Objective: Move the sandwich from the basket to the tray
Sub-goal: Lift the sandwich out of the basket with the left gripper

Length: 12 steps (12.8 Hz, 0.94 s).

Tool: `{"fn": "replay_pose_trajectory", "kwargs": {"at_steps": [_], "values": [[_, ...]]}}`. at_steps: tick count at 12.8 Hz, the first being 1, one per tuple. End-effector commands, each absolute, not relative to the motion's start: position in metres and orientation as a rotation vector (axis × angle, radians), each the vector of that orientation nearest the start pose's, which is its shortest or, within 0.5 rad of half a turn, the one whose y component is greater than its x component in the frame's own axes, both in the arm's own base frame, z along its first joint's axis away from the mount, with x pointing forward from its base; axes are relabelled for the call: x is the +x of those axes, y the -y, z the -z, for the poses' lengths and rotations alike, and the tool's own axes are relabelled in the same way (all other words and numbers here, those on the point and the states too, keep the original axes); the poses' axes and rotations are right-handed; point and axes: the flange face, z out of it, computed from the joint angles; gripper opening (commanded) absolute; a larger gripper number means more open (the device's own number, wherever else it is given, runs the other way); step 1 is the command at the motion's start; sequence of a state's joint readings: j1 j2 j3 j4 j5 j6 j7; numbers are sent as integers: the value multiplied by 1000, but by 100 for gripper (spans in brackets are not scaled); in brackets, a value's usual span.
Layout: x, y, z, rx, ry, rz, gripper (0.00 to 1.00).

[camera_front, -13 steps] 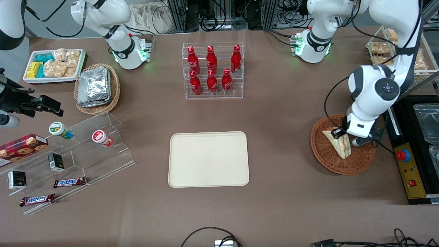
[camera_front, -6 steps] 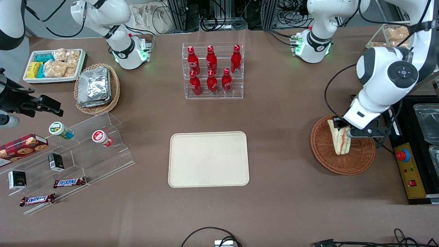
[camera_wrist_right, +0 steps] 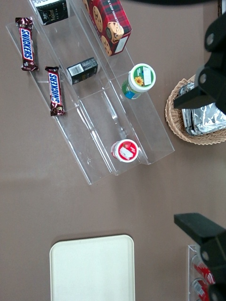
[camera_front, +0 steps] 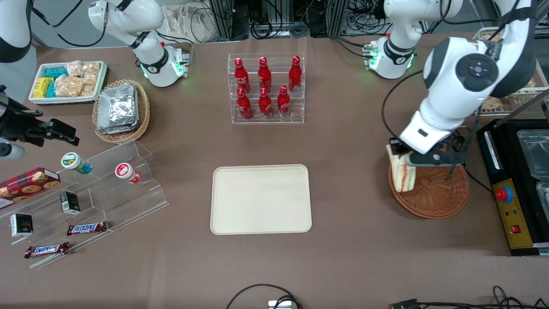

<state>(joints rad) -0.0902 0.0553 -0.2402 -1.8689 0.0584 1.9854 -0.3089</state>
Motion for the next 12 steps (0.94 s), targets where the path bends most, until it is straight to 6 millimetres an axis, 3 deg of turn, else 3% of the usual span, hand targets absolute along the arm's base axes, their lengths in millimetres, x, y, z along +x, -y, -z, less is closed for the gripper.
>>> {"fn": "replay_pose_trajectory", "kwargs": {"at_steps": [1,3,5,7,12], "values": [[569,233,-506,-3146,-36,104,26],[574,279,-506,-3106,-95,115,26],[575,332,-491,-3109,-106,108,26],[580,358,-478,-3117,-86,107,26],[584,401,-436,-3134,-115,58,26]]}}
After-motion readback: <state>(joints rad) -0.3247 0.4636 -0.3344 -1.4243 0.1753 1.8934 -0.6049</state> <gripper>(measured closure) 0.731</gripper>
